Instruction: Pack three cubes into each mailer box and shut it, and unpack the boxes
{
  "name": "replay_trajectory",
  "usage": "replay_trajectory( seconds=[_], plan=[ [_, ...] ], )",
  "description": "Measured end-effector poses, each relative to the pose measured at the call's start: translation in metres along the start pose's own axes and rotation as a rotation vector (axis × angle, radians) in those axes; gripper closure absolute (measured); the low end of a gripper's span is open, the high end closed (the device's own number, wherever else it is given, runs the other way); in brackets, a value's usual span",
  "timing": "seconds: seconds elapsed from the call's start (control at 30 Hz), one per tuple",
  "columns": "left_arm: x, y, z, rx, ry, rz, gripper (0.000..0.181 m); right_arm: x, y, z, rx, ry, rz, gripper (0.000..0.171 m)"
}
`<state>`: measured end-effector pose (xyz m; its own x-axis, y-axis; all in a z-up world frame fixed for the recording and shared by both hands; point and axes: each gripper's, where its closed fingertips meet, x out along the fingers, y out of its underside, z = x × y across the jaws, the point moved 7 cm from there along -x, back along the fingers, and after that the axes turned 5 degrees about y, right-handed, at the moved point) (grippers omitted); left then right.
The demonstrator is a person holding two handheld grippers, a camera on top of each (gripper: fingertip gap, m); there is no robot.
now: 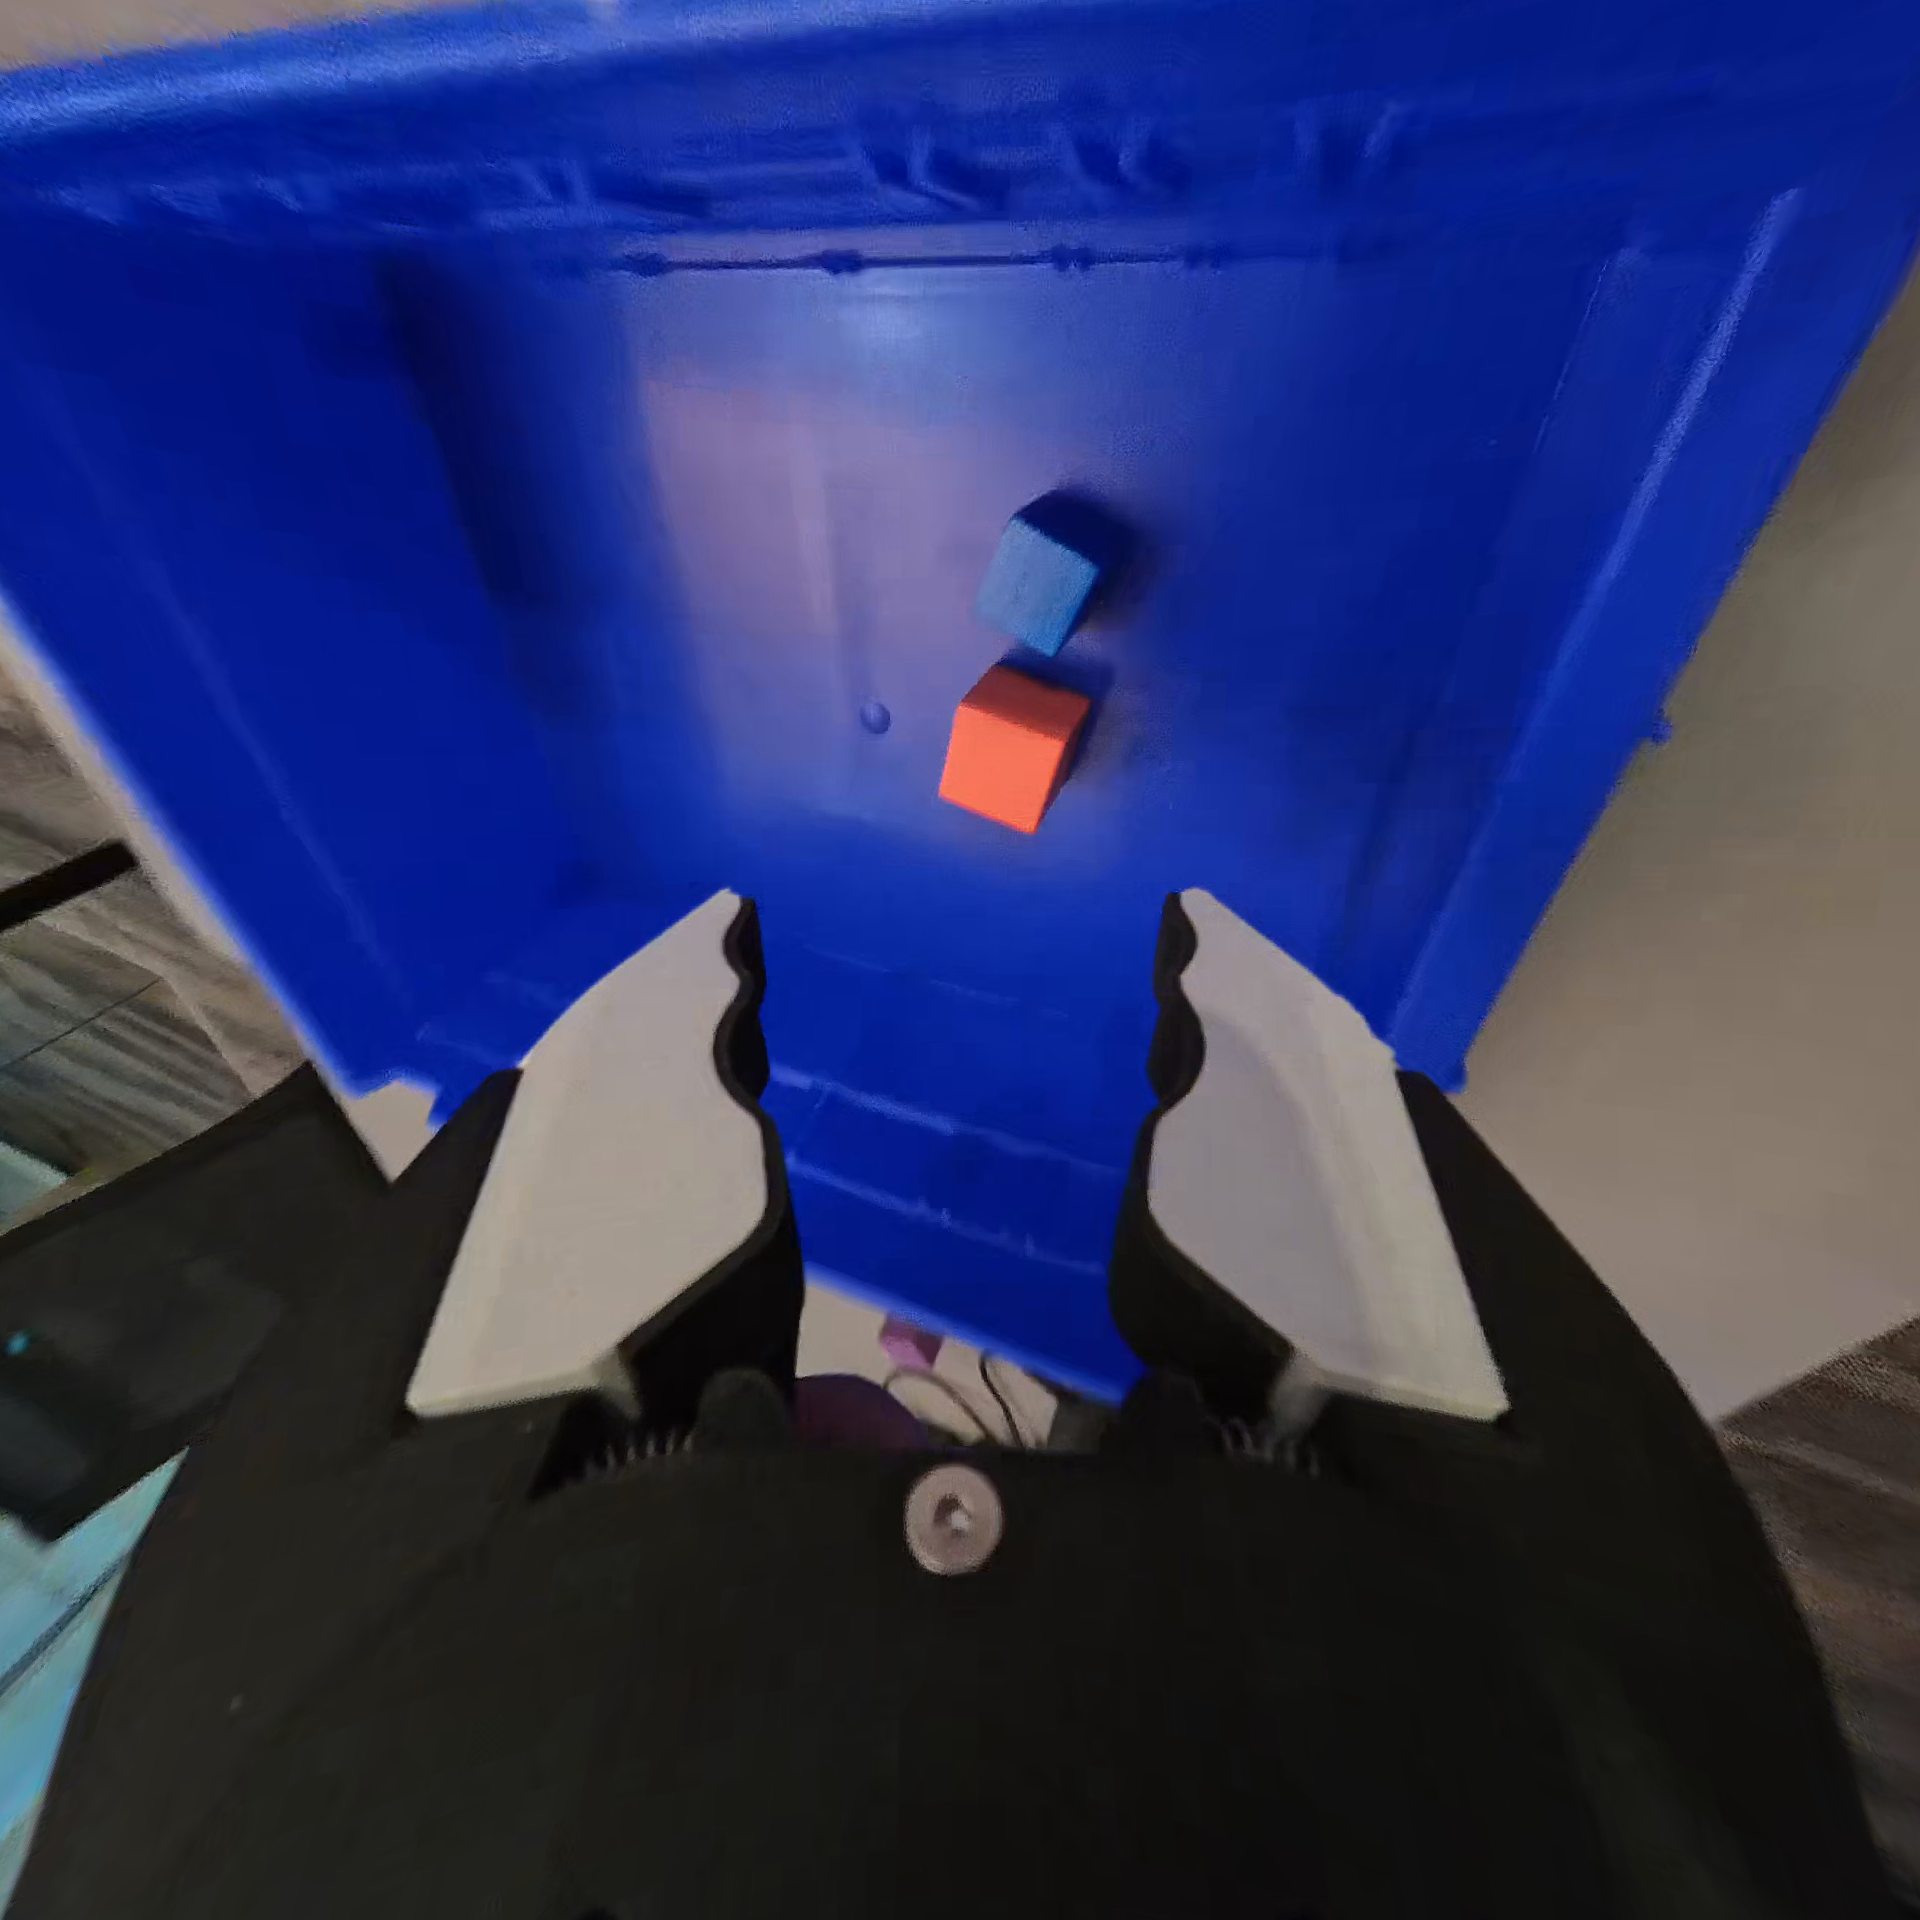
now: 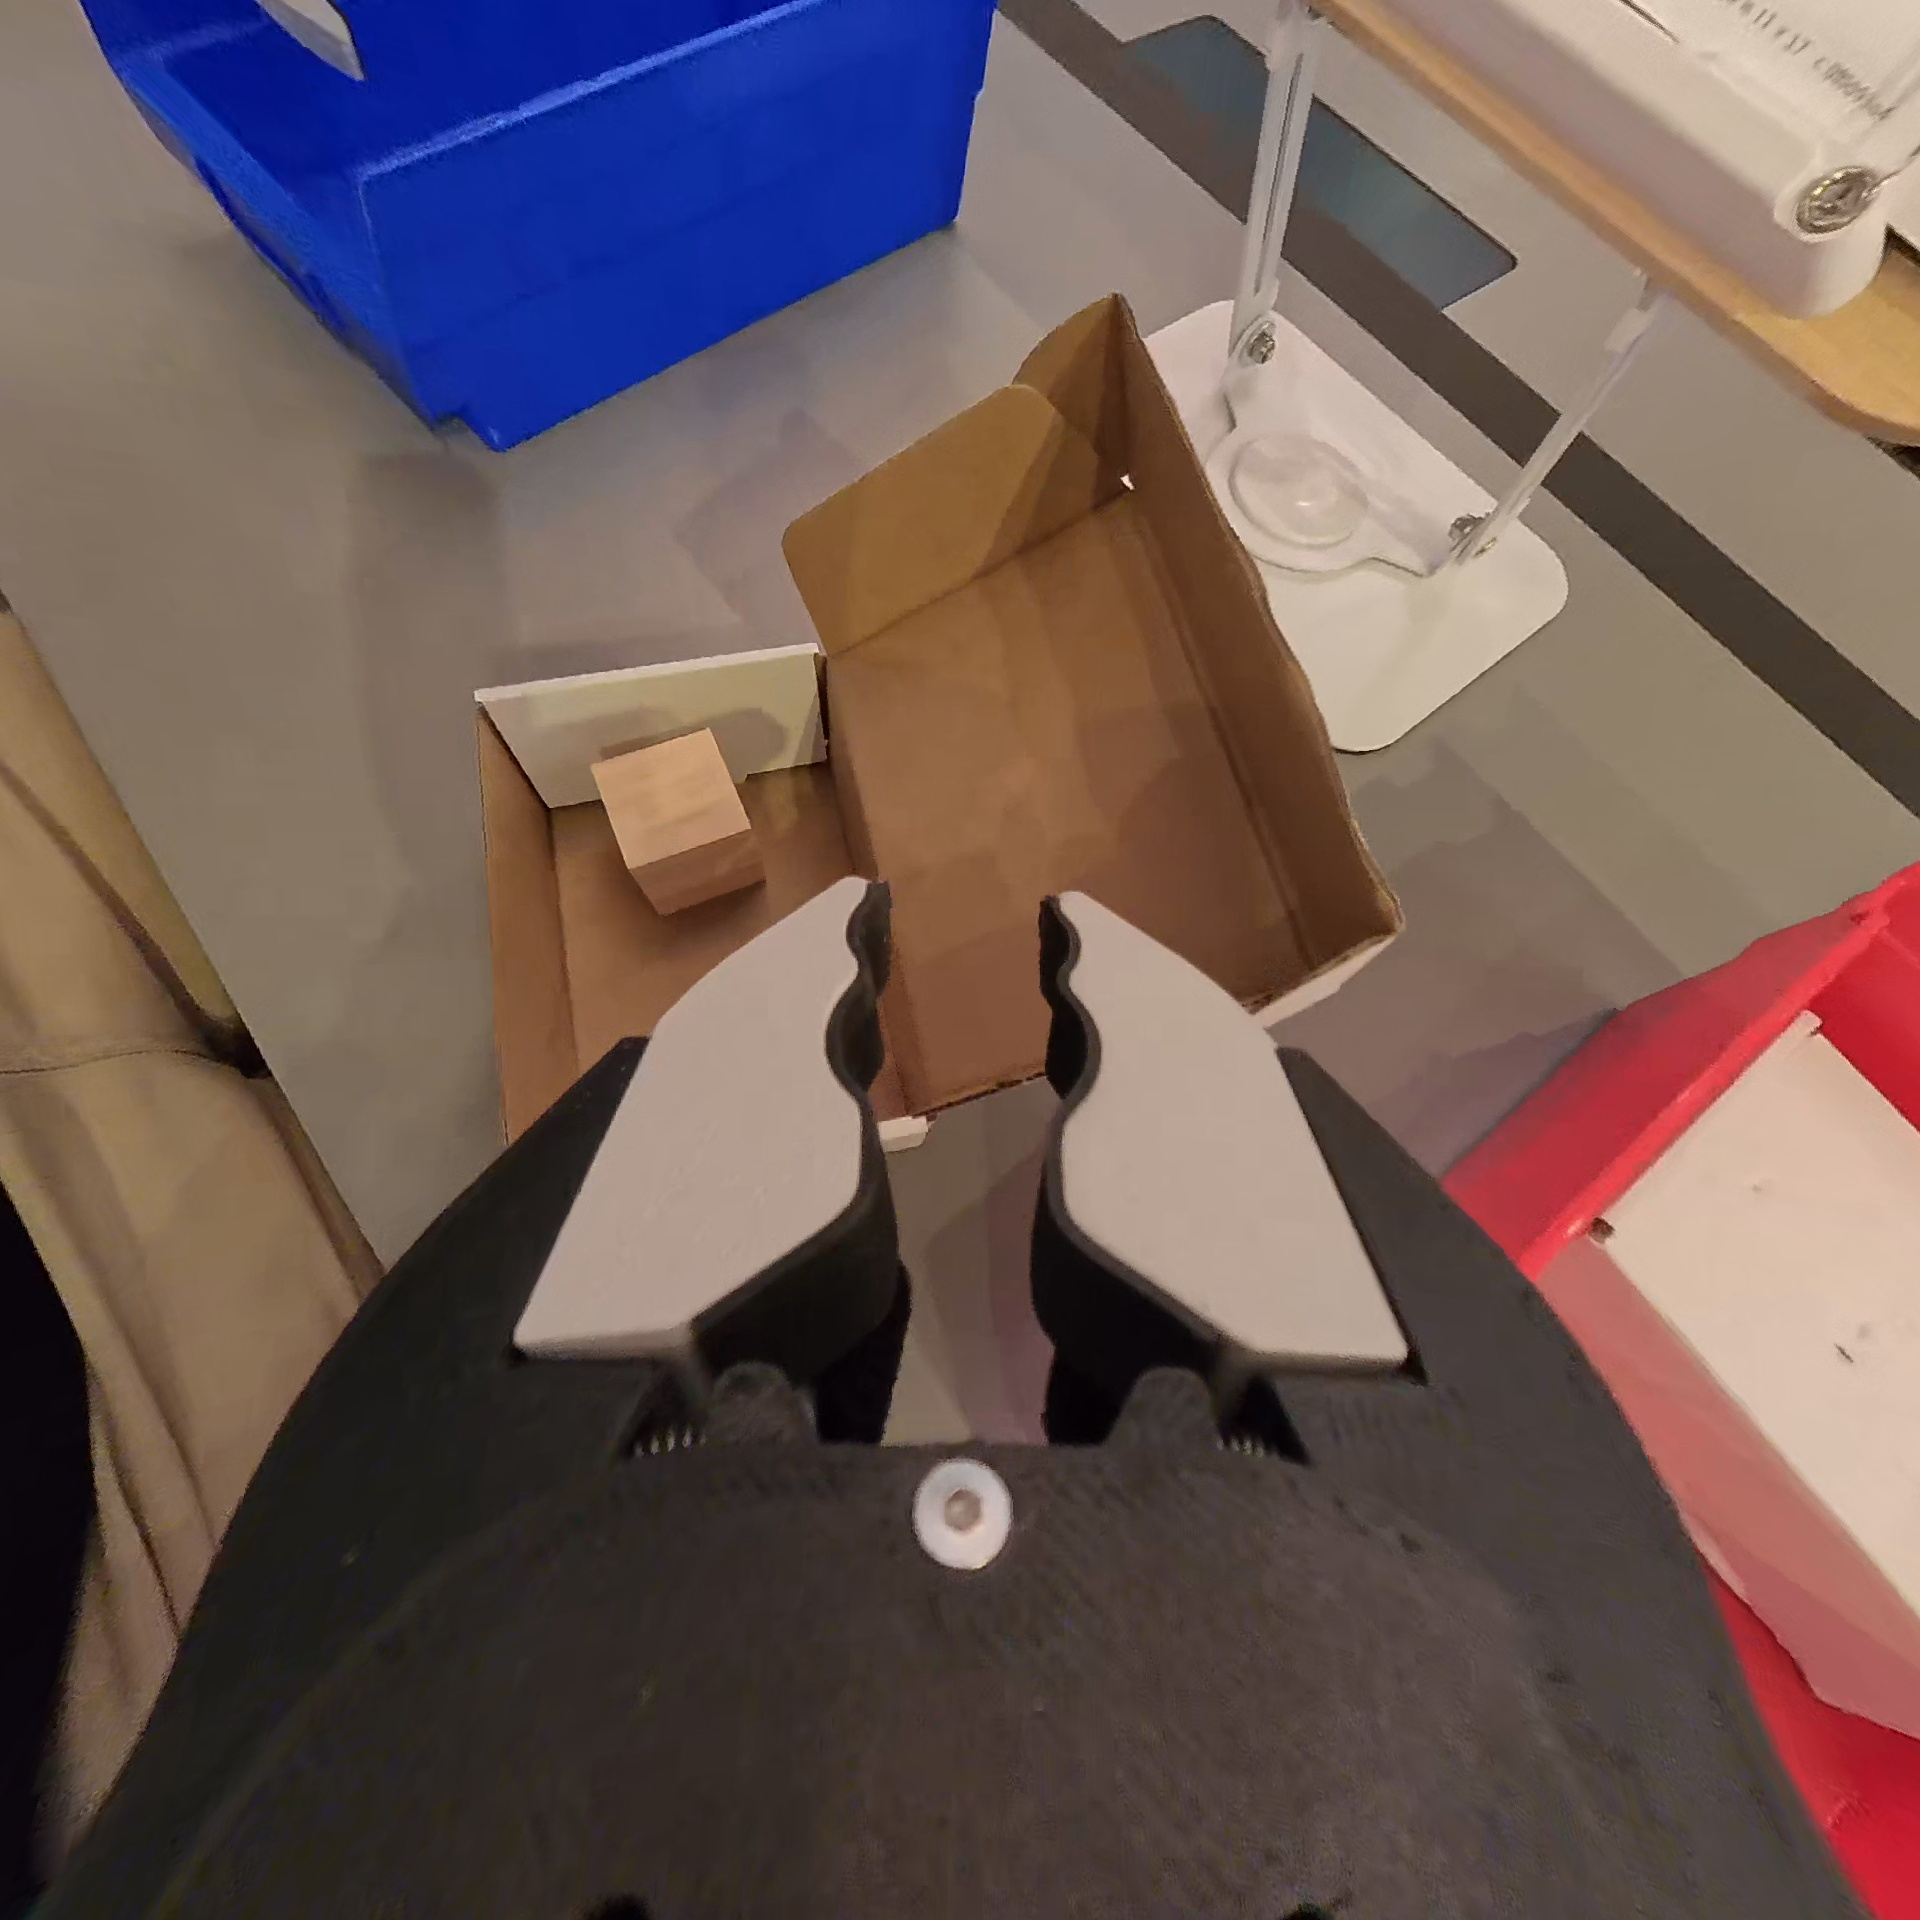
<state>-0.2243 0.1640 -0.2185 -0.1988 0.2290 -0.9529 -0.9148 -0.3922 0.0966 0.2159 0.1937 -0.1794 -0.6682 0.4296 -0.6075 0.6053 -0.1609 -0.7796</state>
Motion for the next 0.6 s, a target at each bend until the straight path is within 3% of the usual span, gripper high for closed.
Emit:
replay_trajectory(
  seconds=[0.13,0.37,0.47,0.6],
  plan=[
    [0.037,0.000,0.004,0.039,0.062,-0.014,0.117,0.001,-0.002,0.001,-0.009,0.009,-0.004,0.145],
    [0.069,-0.004,0.000,0.016,0.140,-0.012,0.149,0.003,-0.001,0.003,-0.018,0.010,0.002,0.145],
    [0.051,-0.006,-0.002,0.003,0.117,-0.036,0.152,0.003,-0.001,0.002,-0.015,0.008,0.002,0.145],
    [-0.021,-0.031,-0.005,-0.036,0.029,-0.185,0.152,0.004,0.000,0.002,-0.013,0.004,0.000,0.145]
  ],
)
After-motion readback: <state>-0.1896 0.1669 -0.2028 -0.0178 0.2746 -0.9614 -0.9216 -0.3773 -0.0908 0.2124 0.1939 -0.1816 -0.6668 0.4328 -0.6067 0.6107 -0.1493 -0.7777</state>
